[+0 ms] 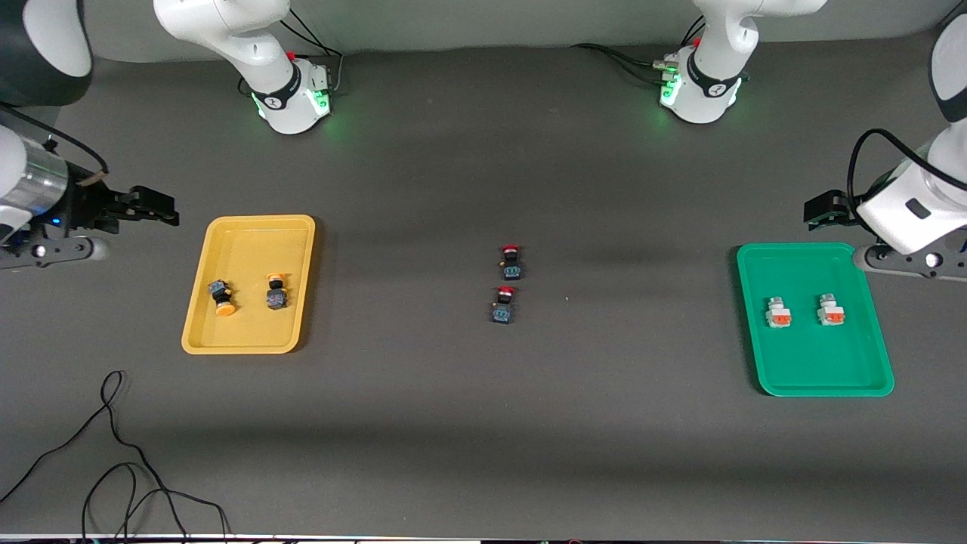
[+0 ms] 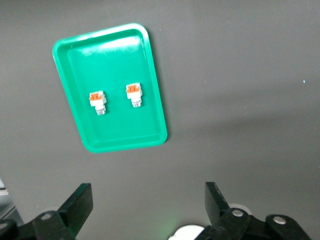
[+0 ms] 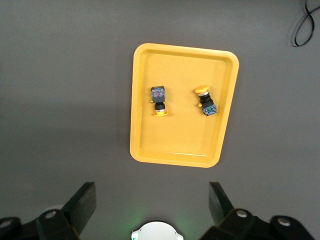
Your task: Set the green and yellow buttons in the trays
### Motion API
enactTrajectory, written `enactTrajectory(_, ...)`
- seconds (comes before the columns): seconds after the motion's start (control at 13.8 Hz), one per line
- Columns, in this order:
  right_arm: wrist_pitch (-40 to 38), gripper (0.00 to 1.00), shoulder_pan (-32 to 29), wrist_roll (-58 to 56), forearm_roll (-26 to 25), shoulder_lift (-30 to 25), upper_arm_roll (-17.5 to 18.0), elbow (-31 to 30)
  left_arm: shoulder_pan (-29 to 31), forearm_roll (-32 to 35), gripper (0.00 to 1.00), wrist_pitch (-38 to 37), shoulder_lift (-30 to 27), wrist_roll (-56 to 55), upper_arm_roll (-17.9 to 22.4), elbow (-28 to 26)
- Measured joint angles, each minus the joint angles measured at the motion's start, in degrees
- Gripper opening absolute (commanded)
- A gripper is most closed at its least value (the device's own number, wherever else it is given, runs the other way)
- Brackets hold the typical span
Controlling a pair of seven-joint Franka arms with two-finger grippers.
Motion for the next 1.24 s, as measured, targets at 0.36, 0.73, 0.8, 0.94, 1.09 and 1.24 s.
enactTrajectory(0.36,0.2,1.0,-10.9,0.0,-0.8,-1.3,8.4,-0.1,0.5,-0.6,1.0,3.4,-1.7,0.1,-1.9,-3.2)
enactTrajectory(0.73,1.0,1.0,-10.9,0.3,-2.0,-1.5,8.7,1.0,0.9,-0.6,1.0,3.3,-1.6,0.1,-1.9,-3.7)
enactTrajectory(0.8,1.0,1.0,-10.9,0.3,-2.2,-1.5,8.7,1.0,1.0,-0.6,1.0,3.3,-1.6,0.1,-1.9,-3.7)
enactTrajectory(0.94,1.0,1.0,-10.8,0.3,-2.3,-1.5,8.8,1.0,1.1,-0.6,1.0,2.9,-1.6,0.1,-1.9,-3.7)
enactTrajectory(1.09,1.0,1.0,-10.5,0.3,-2.3,-1.5,8.8,1.1,1.2,-0.6,1.0,2.6,-1.6,0.1,-1.9,-3.7)
enactTrajectory(1.24,1.0,1.0,-10.4,0.4,-2.3,-1.5,8.8,1.4,1.2,-0.6,1.0,2.6,-1.6,0.1,-1.9,-3.8)
